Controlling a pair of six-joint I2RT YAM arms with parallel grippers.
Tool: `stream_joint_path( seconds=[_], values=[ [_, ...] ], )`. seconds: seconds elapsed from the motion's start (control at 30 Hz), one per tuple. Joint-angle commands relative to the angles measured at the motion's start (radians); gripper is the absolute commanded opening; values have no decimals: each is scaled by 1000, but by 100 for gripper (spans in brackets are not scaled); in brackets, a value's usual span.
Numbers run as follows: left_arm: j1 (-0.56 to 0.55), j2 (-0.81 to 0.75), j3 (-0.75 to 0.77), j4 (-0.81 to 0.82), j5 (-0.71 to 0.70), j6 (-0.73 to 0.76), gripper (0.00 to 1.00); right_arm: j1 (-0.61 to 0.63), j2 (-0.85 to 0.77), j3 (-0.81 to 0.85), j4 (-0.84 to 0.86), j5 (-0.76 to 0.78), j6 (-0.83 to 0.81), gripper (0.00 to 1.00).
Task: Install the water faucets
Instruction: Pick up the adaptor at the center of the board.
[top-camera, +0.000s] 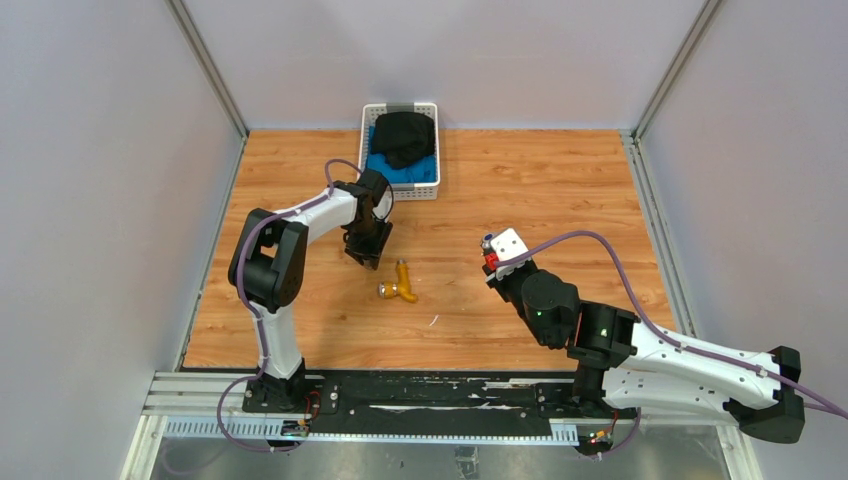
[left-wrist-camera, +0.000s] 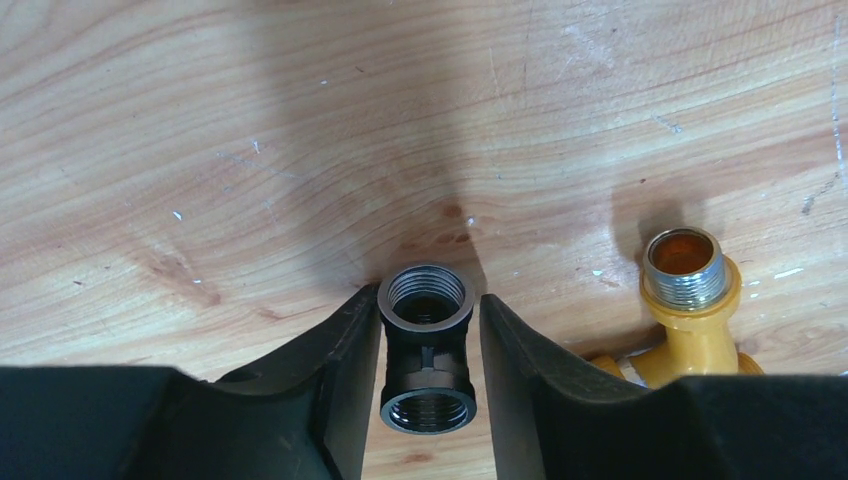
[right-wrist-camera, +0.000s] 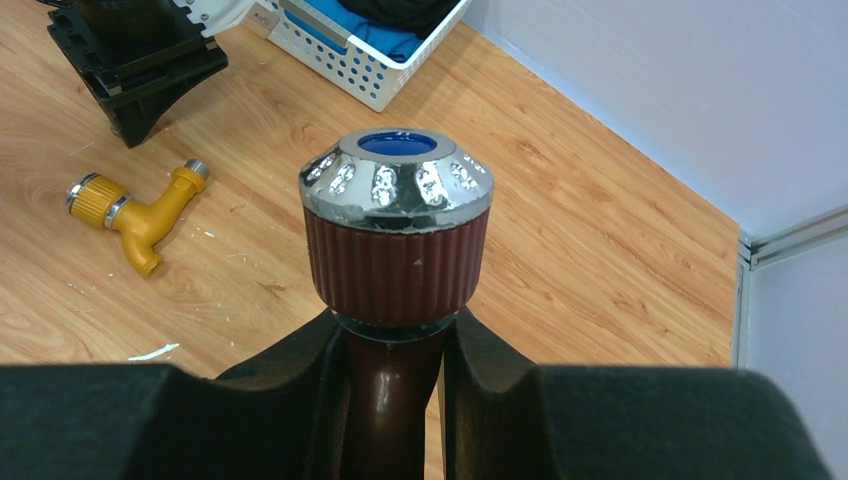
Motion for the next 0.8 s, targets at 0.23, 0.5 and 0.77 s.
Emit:
stream_joint_path(
  seconds=[0.23,0.5,0.77],
  values=[
    [7,6,18,12,15,11,47,-14,-14,-12,5,5,26,0],
    [7,-1,24,2,-5,9,2,-13,-13,-9,0,-10,23,0],
    [7,-206,105,-54,249,-71,0,-13,-97,-10,-14,-456,-102,0]
  ],
)
